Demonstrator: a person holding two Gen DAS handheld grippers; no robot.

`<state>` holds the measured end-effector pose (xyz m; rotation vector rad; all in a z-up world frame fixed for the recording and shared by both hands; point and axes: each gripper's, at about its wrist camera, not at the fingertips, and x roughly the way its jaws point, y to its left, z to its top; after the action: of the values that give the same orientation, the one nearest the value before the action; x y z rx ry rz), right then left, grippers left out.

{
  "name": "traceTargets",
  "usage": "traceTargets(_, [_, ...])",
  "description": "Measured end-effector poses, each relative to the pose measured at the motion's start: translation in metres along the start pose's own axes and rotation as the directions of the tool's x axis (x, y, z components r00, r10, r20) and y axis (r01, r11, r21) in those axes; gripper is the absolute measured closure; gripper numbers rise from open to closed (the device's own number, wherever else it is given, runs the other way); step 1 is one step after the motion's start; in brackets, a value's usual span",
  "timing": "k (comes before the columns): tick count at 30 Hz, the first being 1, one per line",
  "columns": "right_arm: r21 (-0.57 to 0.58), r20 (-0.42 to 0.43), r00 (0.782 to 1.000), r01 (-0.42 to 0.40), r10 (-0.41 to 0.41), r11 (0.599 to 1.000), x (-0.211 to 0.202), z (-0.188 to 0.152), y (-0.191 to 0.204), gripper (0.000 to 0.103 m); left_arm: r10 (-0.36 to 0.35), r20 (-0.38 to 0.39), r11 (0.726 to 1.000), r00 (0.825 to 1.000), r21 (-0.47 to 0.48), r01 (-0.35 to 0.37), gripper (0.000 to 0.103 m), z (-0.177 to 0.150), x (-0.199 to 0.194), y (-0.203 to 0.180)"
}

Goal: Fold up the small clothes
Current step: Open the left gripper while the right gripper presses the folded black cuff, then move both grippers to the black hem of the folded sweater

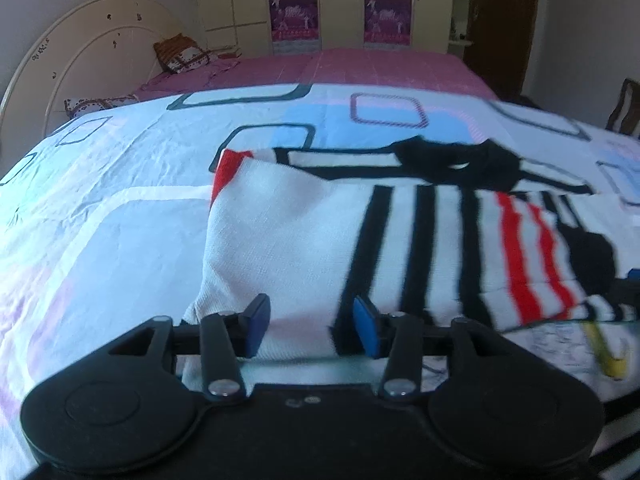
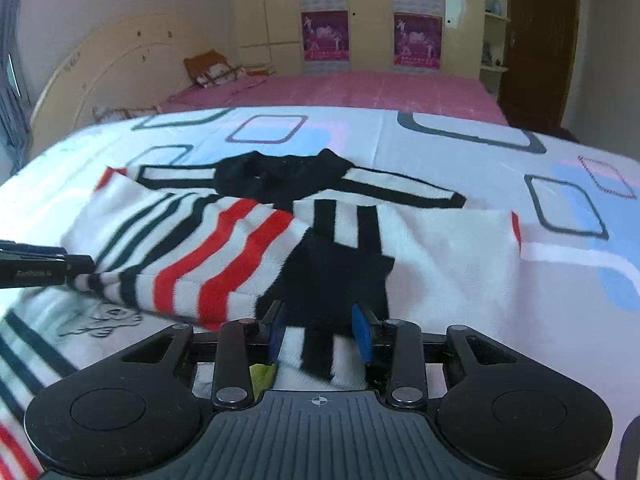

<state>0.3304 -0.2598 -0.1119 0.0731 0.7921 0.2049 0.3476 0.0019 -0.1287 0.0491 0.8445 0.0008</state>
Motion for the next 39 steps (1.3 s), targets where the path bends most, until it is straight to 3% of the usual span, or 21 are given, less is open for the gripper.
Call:
traceTargets(5, [-0.010, 0.017, 0.999, -0.033, 0.033, 0.999, -0.025, -0.009, 0.012, 0.060, -0.049, 0.015, 0.999, 0.999, 0.023, 0.049, 0.047, -0.008, -0.032, -0.010])
traceTargets(7, [-0.004, 0.031, 0.999, -0.038, 0.038, 0.999, -0.037, -0.014, 0.018, 0.046, -0.073, 0.011, 0.997, 0.997, 0.017, 0.073, 0.043, -0.012, -0.043, -0.011])
traceTargets(13, [-0.010, 0.053, 0.998, -0.017, 0.017, 1.000, -0.069, -0.032, 0.038, 0.045, -0.127, 0.005, 0.991, 0.992, 0.036, 0.127, 0.041, -0.032, -0.066, -0.010])
traceTargets(22, [0.009, 0.017, 0.999, 0.040, -0.040, 0.999, -0.107, -0.077, 0.070, 0.045, -0.214, -0.034, 0.974, 0.976, 0.068, 0.216, 0.044, -0.076, -0.094, 0.006])
traceTargets(39, [0.060, -0.055, 0.981, 0.189, -0.186, 0.980, -0.170, -0.158, 0.085, 0.045, -0.212, -0.109, 0.977, 0.971, 0.007, 0.214, 0.043, -0.150, -0.134, 0.062])
